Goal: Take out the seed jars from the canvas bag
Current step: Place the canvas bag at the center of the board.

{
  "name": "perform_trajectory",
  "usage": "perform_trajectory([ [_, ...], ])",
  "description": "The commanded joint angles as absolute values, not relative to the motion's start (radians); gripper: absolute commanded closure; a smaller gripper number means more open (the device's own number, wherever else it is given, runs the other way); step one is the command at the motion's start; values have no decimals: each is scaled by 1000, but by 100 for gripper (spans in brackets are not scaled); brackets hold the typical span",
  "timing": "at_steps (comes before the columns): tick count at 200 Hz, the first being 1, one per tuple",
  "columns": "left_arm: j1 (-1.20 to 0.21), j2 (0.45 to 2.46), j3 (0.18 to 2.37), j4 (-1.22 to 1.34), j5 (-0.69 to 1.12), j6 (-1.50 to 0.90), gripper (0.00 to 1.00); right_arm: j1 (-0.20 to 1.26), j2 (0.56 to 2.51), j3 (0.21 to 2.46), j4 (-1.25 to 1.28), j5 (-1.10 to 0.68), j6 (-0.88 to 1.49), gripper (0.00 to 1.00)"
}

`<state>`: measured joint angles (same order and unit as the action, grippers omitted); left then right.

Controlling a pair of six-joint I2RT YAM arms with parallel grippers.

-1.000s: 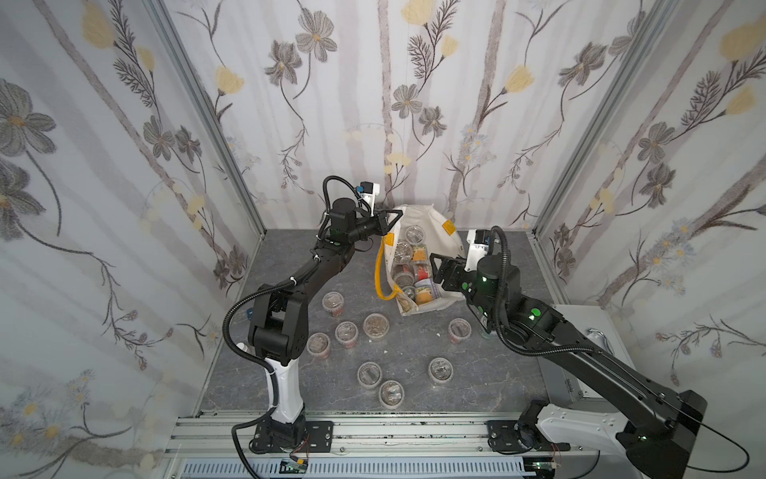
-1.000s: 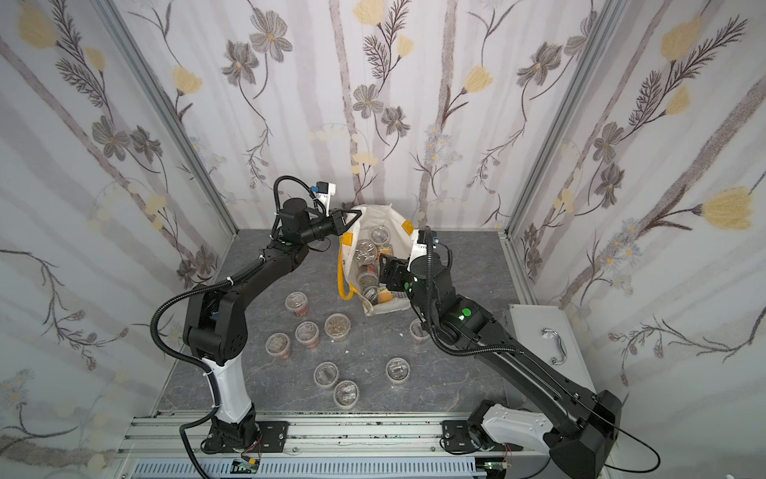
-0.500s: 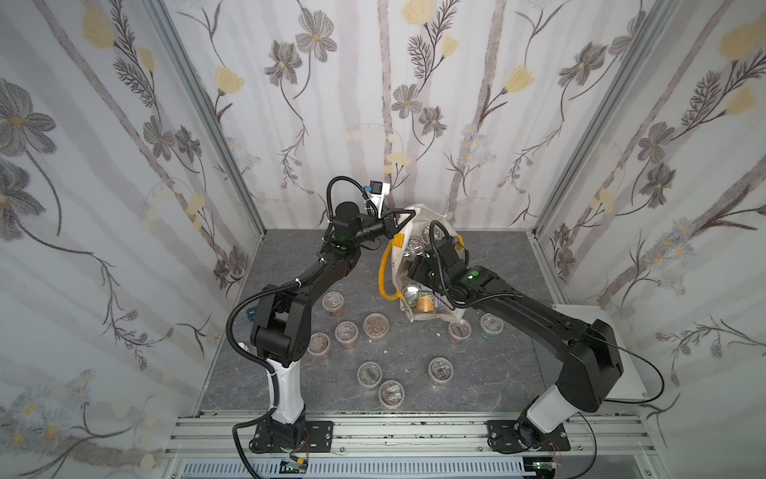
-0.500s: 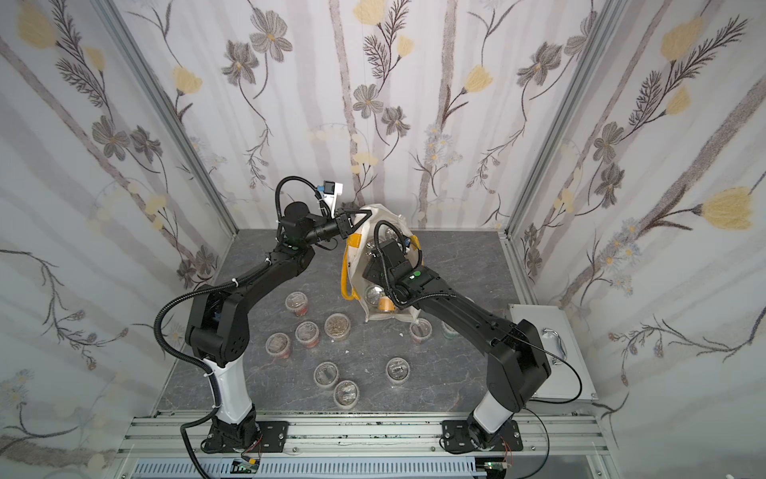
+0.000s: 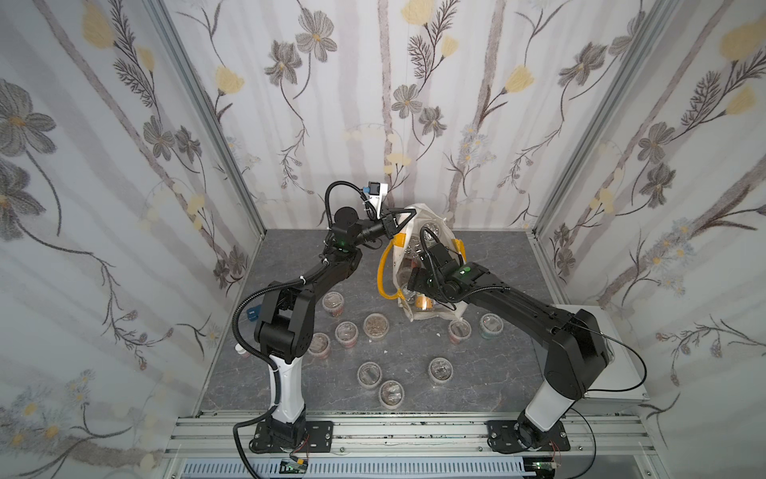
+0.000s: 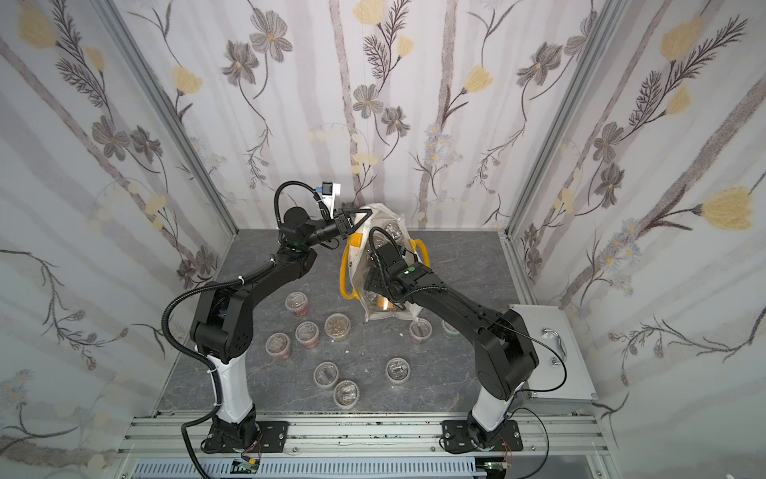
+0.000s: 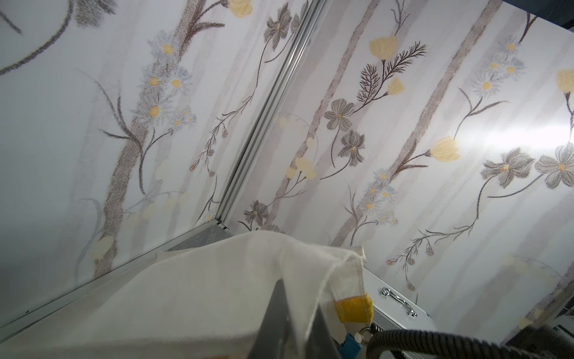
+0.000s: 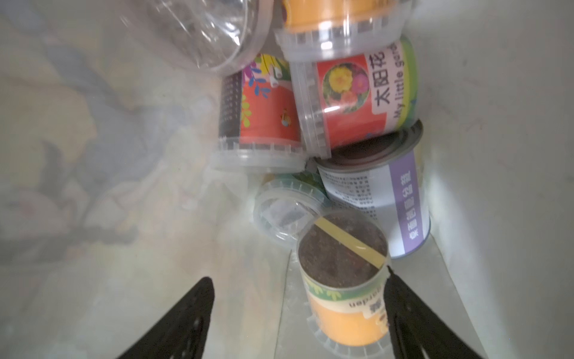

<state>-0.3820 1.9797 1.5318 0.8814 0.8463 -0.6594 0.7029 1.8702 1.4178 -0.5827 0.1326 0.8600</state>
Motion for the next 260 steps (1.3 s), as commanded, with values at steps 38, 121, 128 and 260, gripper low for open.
perform_trajectory([
  [38, -382, 1988, 1528, 1026, 832, -655, 100, 725, 1895, 1399, -723, 176, 767, 17],
  [121, -375, 1987, 1500, 976, 745, -602, 100, 706, 2025, 1511, -698, 85, 718, 39],
  [128, -372, 1987, 1500, 963, 737, -594, 100, 706, 2015, 1513, -699, 76, 718, 42],
  [260, -290, 2007, 1462, 852, 619, -501, 54, 624, 1830, 1614, -683, -214, 819, 47],
])
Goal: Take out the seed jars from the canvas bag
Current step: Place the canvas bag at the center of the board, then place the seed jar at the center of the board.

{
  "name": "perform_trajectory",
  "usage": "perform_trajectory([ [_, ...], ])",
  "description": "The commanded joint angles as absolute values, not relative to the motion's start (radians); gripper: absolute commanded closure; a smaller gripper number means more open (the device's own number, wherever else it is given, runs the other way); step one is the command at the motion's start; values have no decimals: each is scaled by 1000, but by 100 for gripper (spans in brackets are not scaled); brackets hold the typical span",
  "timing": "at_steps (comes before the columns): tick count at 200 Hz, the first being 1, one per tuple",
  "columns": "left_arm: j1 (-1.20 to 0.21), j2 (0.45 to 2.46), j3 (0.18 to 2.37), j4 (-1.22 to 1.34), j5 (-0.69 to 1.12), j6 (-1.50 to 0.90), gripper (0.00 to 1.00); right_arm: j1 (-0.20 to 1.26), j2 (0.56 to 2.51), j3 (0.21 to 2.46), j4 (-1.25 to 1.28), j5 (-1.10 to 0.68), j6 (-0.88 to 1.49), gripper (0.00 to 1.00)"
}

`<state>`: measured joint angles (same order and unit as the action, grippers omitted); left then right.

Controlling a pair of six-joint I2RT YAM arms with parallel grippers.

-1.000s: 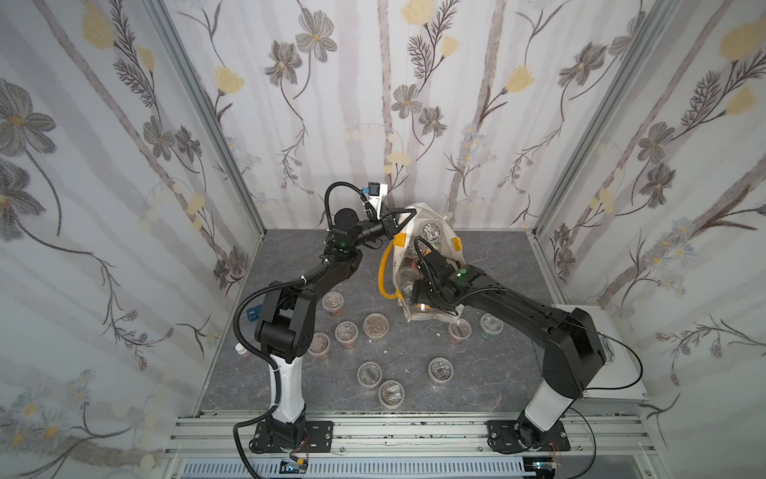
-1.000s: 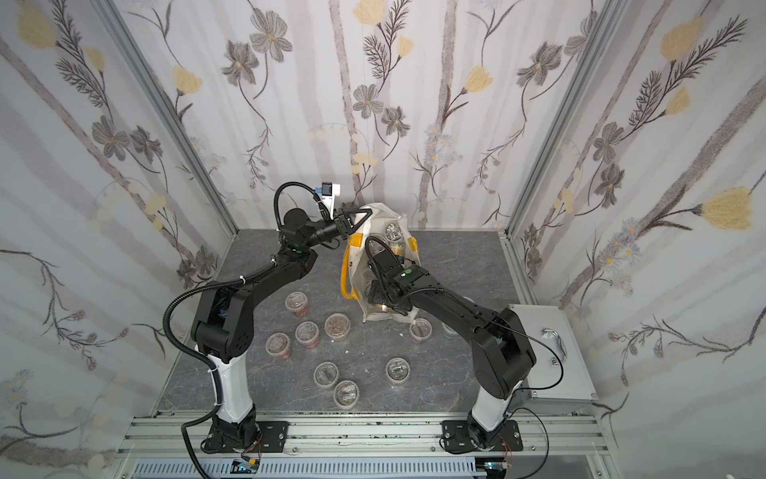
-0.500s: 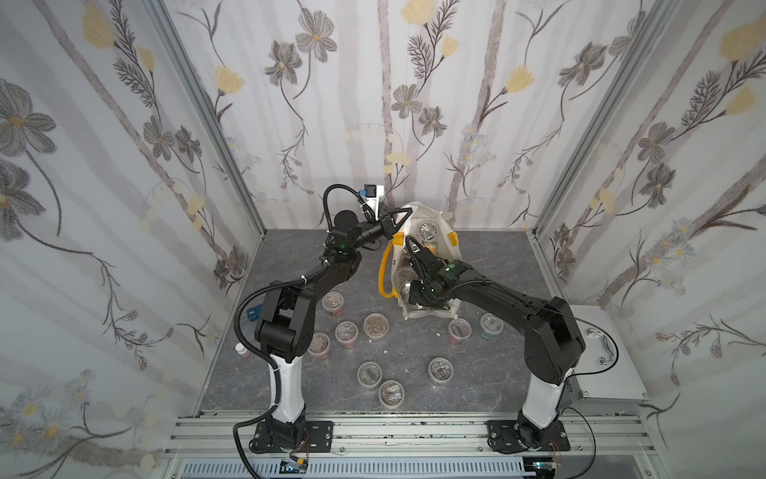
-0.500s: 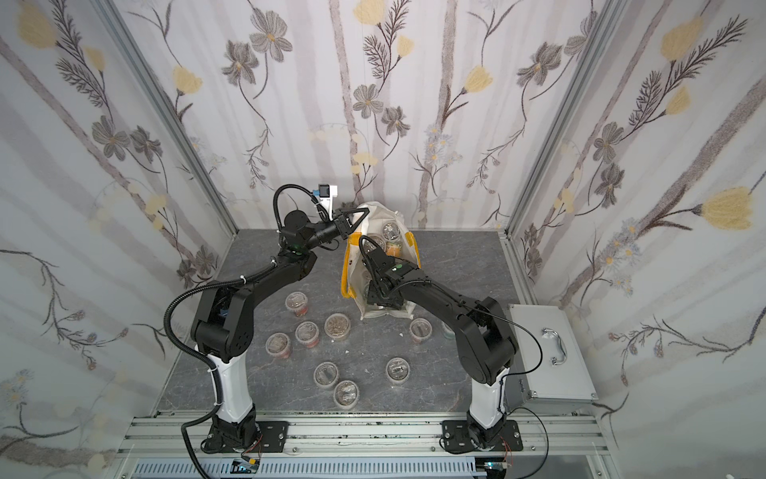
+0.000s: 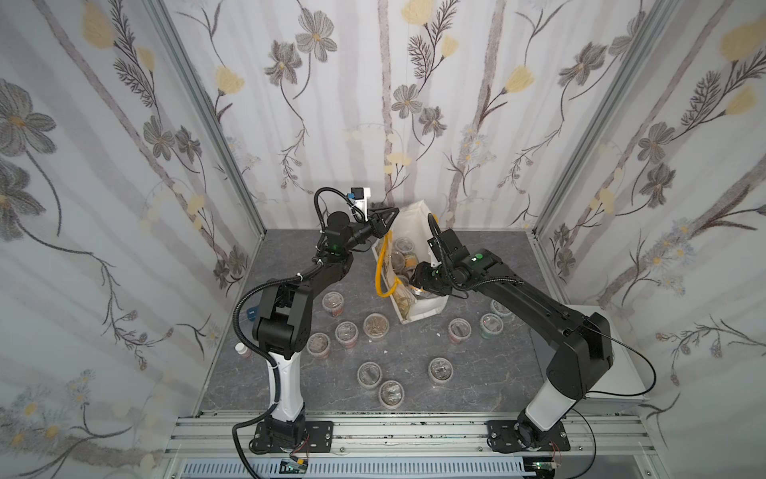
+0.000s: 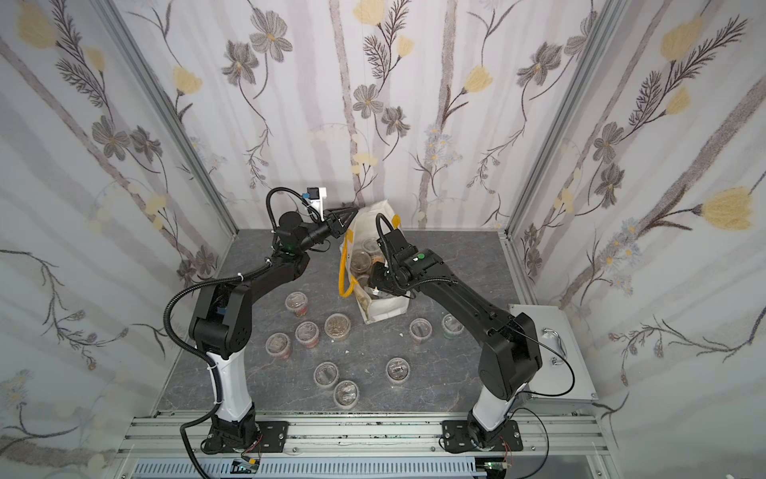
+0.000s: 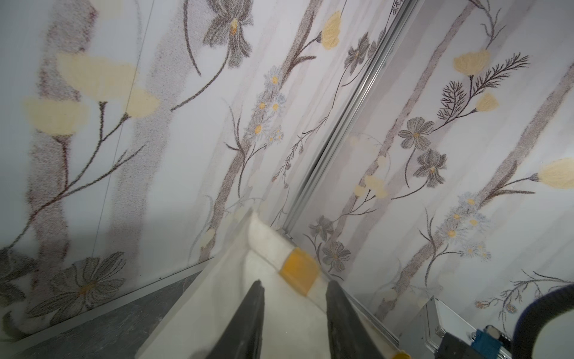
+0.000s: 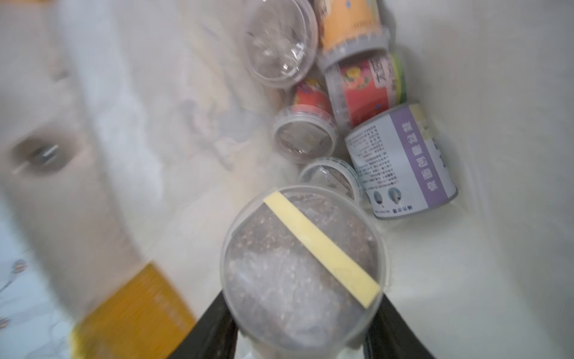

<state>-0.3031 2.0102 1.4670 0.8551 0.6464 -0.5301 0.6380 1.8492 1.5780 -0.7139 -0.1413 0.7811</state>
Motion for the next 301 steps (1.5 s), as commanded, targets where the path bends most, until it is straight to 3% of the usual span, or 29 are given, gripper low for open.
perform_trajectory([
  [1, -289, 2007, 1462, 850, 619, -501, 54, 624, 1829, 1615, -683, -216, 819, 47],
  [60, -224, 1819, 1369, 746, 719, -402, 42, 545, 1787, 1661, -675, -255, 836, 46],
  [110, -281, 1489, 1184, 385, 889, 31, 21, 512, 1735, 1663, -695, -382, 721, 46],
  [156, -417, 1191, 1105, -214, 833, 685, 1, 588, 1694, 1663, -792, -435, 644, 46],
  [184, -448, 1092, 1043, -299, 857, 814, 0, 684, 1690, 1663, -815, -437, 610, 45],
  [250, -483, 1018, 955, -331, 814, 859, 1, 849, 1742, 1666, -799, -484, 547, 45],
  [301, -498, 1008, 943, -356, 811, 876, 18, 857, 1761, 1686, -820, -528, 523, 45],
])
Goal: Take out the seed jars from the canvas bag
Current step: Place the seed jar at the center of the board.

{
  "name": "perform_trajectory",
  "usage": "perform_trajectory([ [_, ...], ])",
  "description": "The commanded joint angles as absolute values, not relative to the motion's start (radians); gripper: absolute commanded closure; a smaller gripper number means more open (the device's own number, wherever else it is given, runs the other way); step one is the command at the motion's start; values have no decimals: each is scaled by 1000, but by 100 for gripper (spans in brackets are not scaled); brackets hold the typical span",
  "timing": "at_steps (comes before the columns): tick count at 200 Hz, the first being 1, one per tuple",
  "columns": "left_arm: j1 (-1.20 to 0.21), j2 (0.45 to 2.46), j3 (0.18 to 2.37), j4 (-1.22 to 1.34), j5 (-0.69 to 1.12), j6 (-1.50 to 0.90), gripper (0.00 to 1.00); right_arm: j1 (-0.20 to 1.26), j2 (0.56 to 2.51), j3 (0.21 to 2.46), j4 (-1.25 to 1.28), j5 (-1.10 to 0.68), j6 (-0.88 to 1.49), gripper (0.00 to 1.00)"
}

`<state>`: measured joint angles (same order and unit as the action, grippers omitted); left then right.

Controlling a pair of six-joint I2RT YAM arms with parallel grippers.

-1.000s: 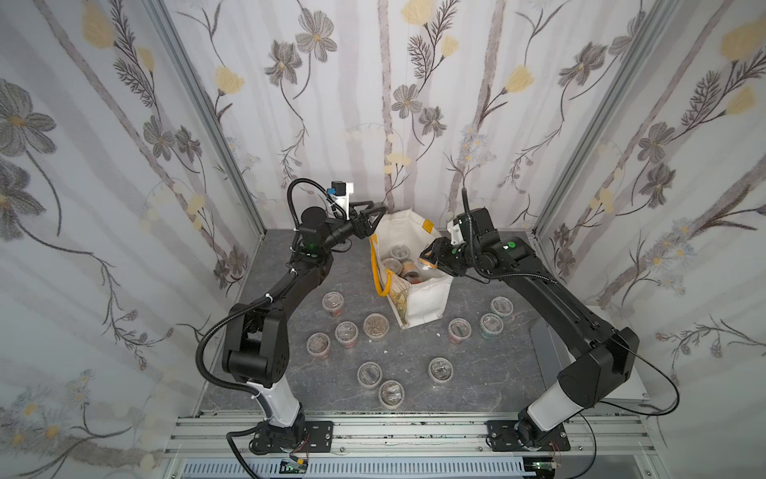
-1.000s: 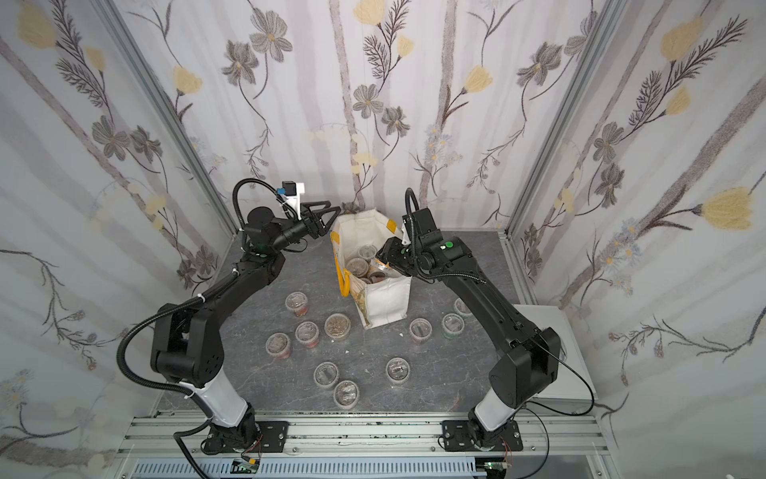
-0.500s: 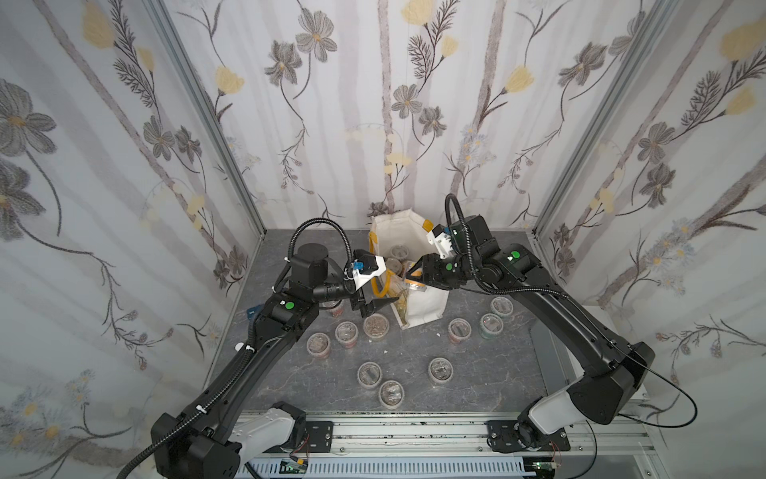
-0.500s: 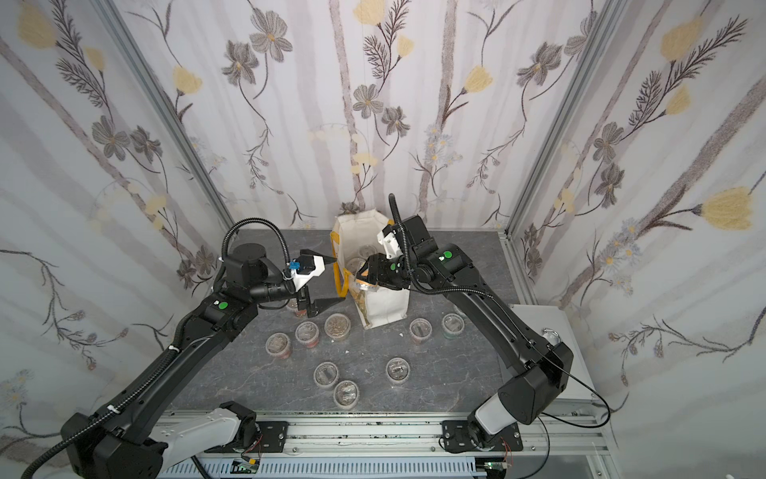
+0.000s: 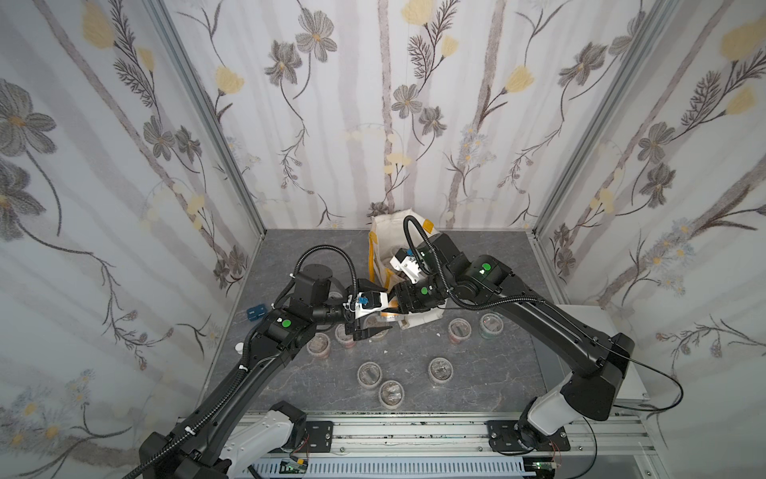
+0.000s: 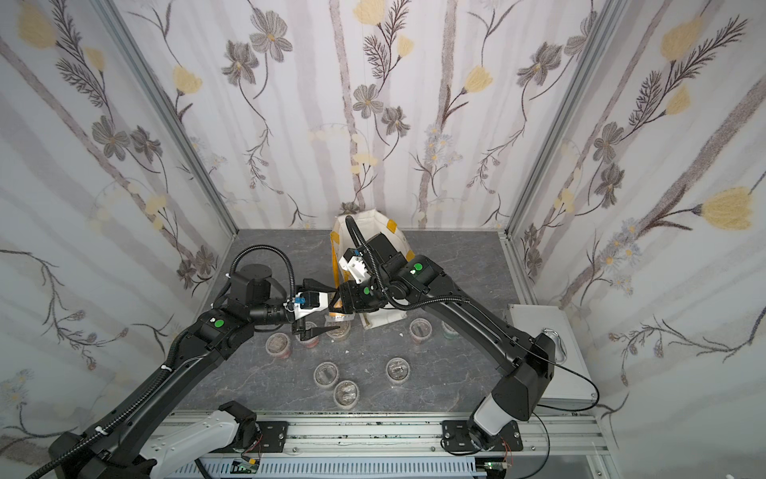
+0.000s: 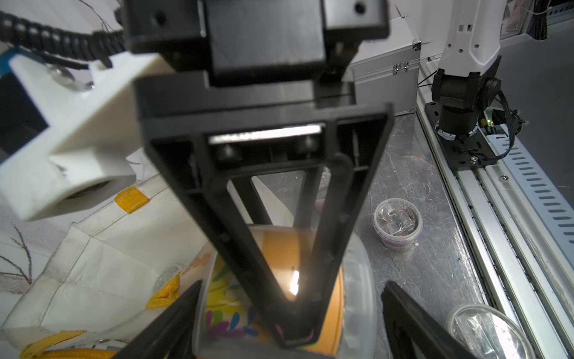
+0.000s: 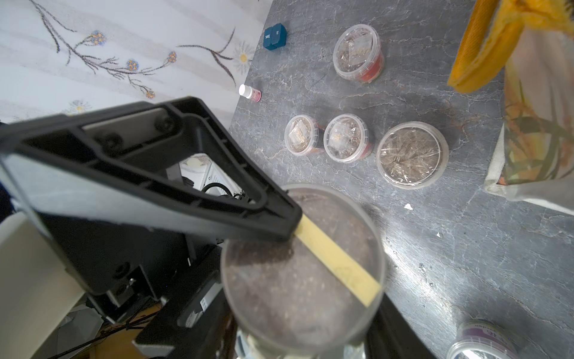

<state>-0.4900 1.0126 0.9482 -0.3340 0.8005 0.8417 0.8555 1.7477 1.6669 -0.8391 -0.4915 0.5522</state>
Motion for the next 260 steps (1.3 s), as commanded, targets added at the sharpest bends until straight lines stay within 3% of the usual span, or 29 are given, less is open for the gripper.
perform_trajectory([
  [1, -498, 1008, 942, -356, 811, 876, 18, 857, 1762, 1687, -822, -527, 523, 45],
  [50, -506, 998, 912, -320, 812, 872, 28, 856, 1767, 1700, -835, -531, 525, 43],
  [85, -508, 989, 896, -266, 784, 802, 49, 853, 1756, 1700, -833, -538, 528, 39],
  [139, -508, 974, 831, -185, 795, 662, 48, 854, 1671, 1656, -801, -494, 419, 26],
  [165, -508, 967, 778, -96, 800, 511, 46, 853, 1523, 1524, -733, -409, 286, 15],
  [183, -508, 962, 744, -46, 804, 391, 40, 854, 1418, 1389, -661, -356, 185, 14],
  [218, -508, 943, 684, 2, 857, 259, 37, 896, 1219, 1096, -356, -271, 2, 12],
  [230, -509, 943, 662, 54, 874, 181, 37, 919, 1162, 995, -212, -197, -59, 7],
  [241, -509, 951, 643, 118, 875, 77, 37, 948, 1114, 909, -85, -147, -125, 1],
  [260, -516, 962, 606, 248, 840, -162, 37, 1015, 1041, 756, 117, -84, -260, 0],
])
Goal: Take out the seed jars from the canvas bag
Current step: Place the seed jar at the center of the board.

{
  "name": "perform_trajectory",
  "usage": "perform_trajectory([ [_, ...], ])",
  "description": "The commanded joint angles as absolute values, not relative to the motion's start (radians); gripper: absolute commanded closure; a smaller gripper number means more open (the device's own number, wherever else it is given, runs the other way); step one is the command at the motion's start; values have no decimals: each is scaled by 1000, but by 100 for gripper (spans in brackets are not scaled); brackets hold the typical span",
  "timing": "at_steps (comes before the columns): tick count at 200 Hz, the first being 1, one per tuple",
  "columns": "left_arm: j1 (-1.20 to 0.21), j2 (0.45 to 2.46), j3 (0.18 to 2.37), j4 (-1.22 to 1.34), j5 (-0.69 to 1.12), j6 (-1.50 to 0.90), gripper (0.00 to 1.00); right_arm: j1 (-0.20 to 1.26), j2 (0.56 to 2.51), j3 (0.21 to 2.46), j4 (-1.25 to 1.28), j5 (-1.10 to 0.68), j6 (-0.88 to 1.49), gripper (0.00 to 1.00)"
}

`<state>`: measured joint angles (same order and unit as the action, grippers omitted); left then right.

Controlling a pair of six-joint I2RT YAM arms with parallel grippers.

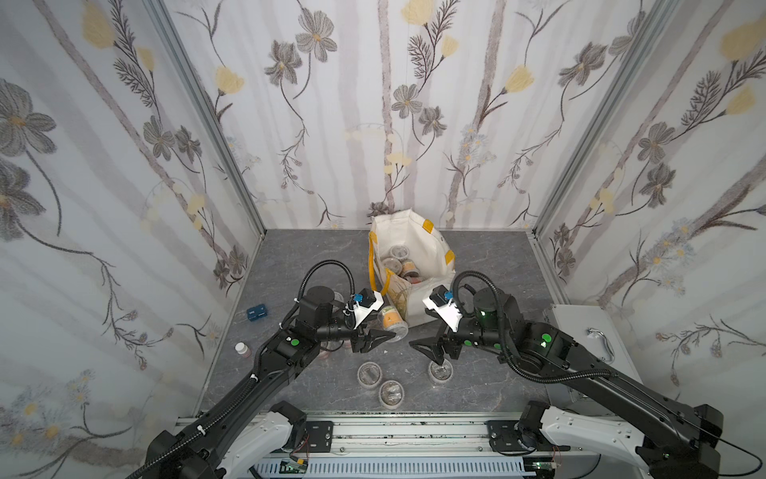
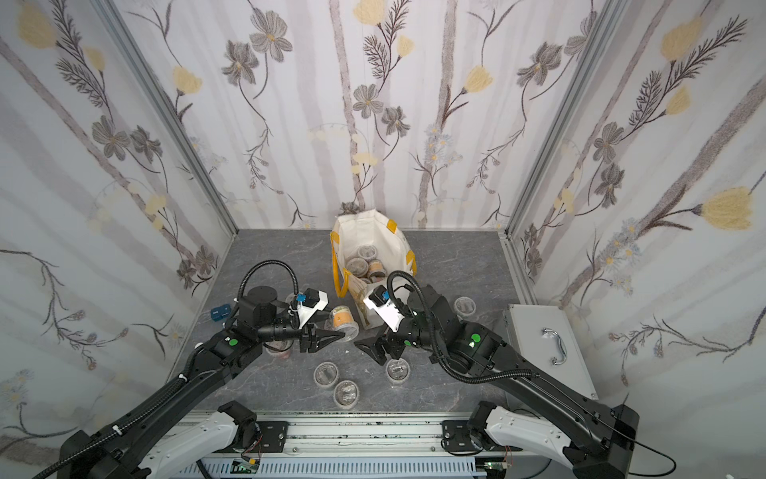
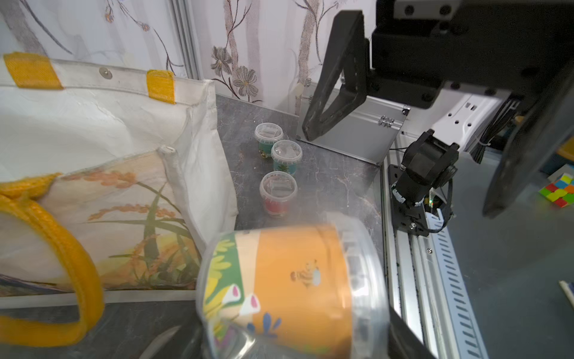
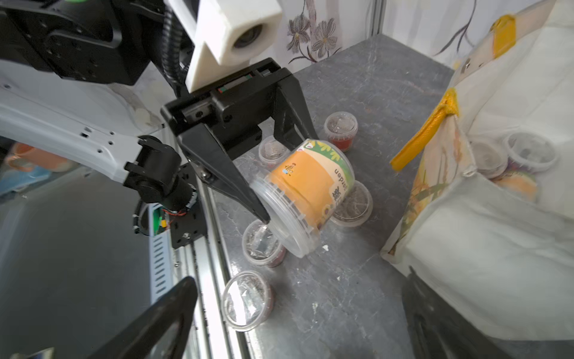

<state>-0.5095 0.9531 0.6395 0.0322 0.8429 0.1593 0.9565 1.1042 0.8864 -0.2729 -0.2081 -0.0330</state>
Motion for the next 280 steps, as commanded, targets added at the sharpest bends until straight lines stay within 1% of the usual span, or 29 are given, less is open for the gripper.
perform_trajectory([
  [1, -516, 963, 604, 255, 838, -174, 37, 1020, 1038, 739, 126, -76, -269, 0],
  [17, -529, 982, 591, 300, 795, -366, 38, 1108, 1022, 629, 267, 90, -394, 0],
  [27, -537, 993, 587, 312, 804, -434, 38, 1156, 1038, 588, 340, 217, -476, 0],
  [35, -543, 998, 585, 312, 807, -464, 38, 1176, 1054, 575, 365, 278, -527, 0],
  [45, -549, 1000, 579, 311, 798, -490, 38, 1187, 1071, 559, 406, 330, -564, 0],
  [76, -554, 1002, 580, 275, 784, -481, 38, 1187, 1114, 557, 462, 374, -592, 0],
  [85, -554, 1004, 580, 271, 783, -484, 38, 1187, 1121, 556, 460, 347, -611, 0],
  [103, -562, 1017, 579, 288, 795, -506, 39, 1184, 1139, 571, 400, 217, -666, 0],
  [123, -574, 1032, 580, 279, 828, -497, 38, 1177, 1163, 632, 225, 57, -743, 0],
  [139, -583, 1035, 578, 262, 834, -482, 38, 1157, 1178, 669, 137, -5, -774, 0],
  [171, -598, 1035, 576, 257, 847, -469, 38, 1132, 1209, 707, 35, -41, -829, 1],
  [186, -608, 1040, 581, 246, 860, -458, 36, 1129, 1232, 724, -4, -37, -867, 3],
  [210, -616, 1051, 586, 239, 881, -448, 35, 1117, 1253, 737, -6, -24, -885, 12],
  [222, -617, 1052, 585, 237, 893, -439, 35, 1106, 1253, 738, -4, -30, -876, 18],
  [237, -617, 1052, 586, 231, 896, -431, 35, 1094, 1250, 738, -9, -33, -871, 24],
  [280, -617, 1068, 586, 224, 905, -410, 30, 1065, 1226, 738, -26, -57, -874, 41],
])
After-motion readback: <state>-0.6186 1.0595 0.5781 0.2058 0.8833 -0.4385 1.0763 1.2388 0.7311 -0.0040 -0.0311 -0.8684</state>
